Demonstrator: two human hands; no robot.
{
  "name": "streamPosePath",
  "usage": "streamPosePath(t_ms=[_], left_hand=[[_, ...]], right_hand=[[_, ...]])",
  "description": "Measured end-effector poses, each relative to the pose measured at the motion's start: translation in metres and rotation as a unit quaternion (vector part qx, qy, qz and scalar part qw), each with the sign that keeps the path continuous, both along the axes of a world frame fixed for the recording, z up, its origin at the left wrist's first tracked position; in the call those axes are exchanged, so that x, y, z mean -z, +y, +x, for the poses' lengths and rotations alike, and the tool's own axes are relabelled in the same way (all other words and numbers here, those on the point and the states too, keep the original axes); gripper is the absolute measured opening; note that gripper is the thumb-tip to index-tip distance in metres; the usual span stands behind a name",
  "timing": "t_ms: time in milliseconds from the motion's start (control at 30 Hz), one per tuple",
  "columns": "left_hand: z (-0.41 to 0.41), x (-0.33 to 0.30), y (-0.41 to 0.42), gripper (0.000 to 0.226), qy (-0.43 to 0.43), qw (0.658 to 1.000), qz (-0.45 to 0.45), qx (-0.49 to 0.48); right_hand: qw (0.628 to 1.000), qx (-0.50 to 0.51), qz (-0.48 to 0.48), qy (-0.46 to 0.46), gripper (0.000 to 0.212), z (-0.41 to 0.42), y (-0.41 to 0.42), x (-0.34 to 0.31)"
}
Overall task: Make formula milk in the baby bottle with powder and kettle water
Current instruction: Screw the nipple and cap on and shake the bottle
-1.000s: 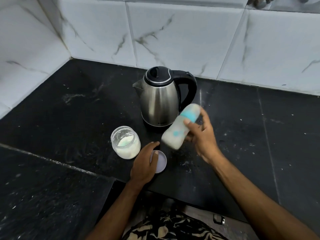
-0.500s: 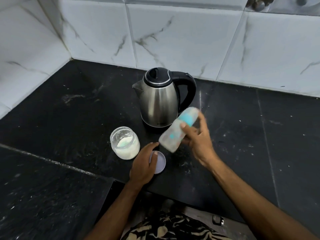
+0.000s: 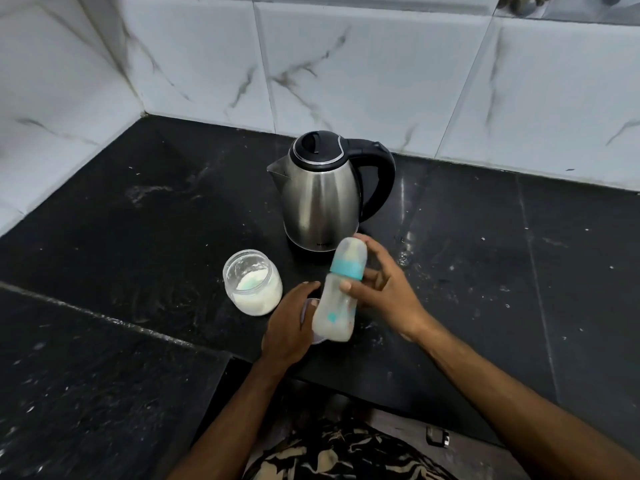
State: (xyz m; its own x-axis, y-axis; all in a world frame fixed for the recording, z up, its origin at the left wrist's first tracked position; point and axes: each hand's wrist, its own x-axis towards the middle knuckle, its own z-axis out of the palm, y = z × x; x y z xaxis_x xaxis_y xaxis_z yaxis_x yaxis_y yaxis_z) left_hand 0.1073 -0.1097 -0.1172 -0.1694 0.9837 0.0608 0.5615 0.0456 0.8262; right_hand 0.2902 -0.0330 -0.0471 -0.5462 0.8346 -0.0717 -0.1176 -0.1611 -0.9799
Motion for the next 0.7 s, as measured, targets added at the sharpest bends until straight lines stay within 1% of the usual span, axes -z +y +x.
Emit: streamPosePath(t_ms=[33, 67, 133, 167, 200, 267, 300, 333, 367, 400, 467, 500, 533, 567, 633, 667, 700], left_hand=[[0.001, 0.001, -0.001, 0.036, 0.006, 1.000, 0.007, -0.008], [0.002, 0.001, -0.001, 0.034, 0.016, 1.000, 0.017, -0.019], [0.005, -0.001, -0.002, 0.032, 0.029, 0.999, 0.020, -0.036], [0.005, -0.002, -0.002, 0.032, 0.029, 0.999, 0.017, -0.036], [0.004, -0.002, -0.001, 0.033, 0.028, 0.999, 0.015, -0.031], [0.000, 0.000, 0.000, 0.036, 0.016, 1.000, 0.007, -0.007], [-0.001, 0.001, 0.000, 0.039, 0.010, 1.000, 0.000, 0.002], [-0.001, 0.000, 0.001, 0.041, 0.005, 1.000, -0.001, 0.003], [0.000, 0.000, 0.000, 0.040, 0.007, 1.000, 0.003, -0.003], [0.001, 0.000, 0.000, 0.037, 0.012, 1.000, 0.013, -0.013], [0.004, -0.001, -0.002, 0.033, 0.022, 0.999, 0.025, -0.033], [0.005, -0.001, -0.002, 0.032, 0.022, 0.999, 0.024, -0.037], [0.005, -0.001, -0.002, 0.032, 0.024, 0.999, 0.023, -0.038], [0.004, 0.000, -0.002, 0.033, 0.025, 0.999, 0.021, -0.037], [0.001, 0.001, 0.000, 0.034, 0.023, 0.999, 0.010, -0.021], [0.000, 0.001, 0.000, 0.034, 0.022, 1.000, 0.005, -0.014], [0.000, 0.001, 0.000, 0.035, 0.020, 1.000, 0.006, -0.013]], right_hand=[[0.999, 0.038, -0.002, 0.015, 0.075, -0.001, 0.004, -0.003], [0.994, 0.096, -0.021, 0.040, 0.071, -0.002, 0.010, -0.008], [0.976, 0.186, -0.056, 0.099, 0.069, -0.001, 0.021, -0.014], [0.973, 0.194, -0.063, 0.112, 0.071, -0.001, 0.023, -0.013], [0.976, 0.179, -0.065, 0.106, 0.074, -0.001, 0.020, -0.011], [0.993, 0.085, -0.054, 0.054, 0.079, -0.001, 0.006, -0.005], [0.999, 0.025, -0.035, 0.022, 0.080, 0.000, 0.000, -0.002], [1.000, -0.008, -0.018, 0.002, 0.080, 0.002, -0.002, -0.001], [1.000, -0.003, -0.006, 0.002, 0.078, 0.002, 0.001, -0.003], [0.999, 0.043, -0.010, 0.015, 0.076, 0.002, 0.006, -0.007], [0.983, 0.156, -0.055, 0.075, 0.073, 0.003, 0.021, -0.016], [0.974, 0.185, -0.071, 0.109, 0.072, 0.004, 0.027, -0.019], [0.972, 0.187, -0.076, 0.122, 0.071, 0.005, 0.029, -0.018], [0.978, 0.162, -0.070, 0.109, 0.071, 0.005, 0.026, -0.017], [0.997, 0.055, -0.039, 0.035, 0.071, 0.004, 0.010, -0.010], [1.000, 0.001, -0.023, 0.000, 0.072, 0.004, 0.004, -0.007], [1.000, -0.017, -0.010, -0.016, 0.073, 0.003, 0.002, -0.005]])
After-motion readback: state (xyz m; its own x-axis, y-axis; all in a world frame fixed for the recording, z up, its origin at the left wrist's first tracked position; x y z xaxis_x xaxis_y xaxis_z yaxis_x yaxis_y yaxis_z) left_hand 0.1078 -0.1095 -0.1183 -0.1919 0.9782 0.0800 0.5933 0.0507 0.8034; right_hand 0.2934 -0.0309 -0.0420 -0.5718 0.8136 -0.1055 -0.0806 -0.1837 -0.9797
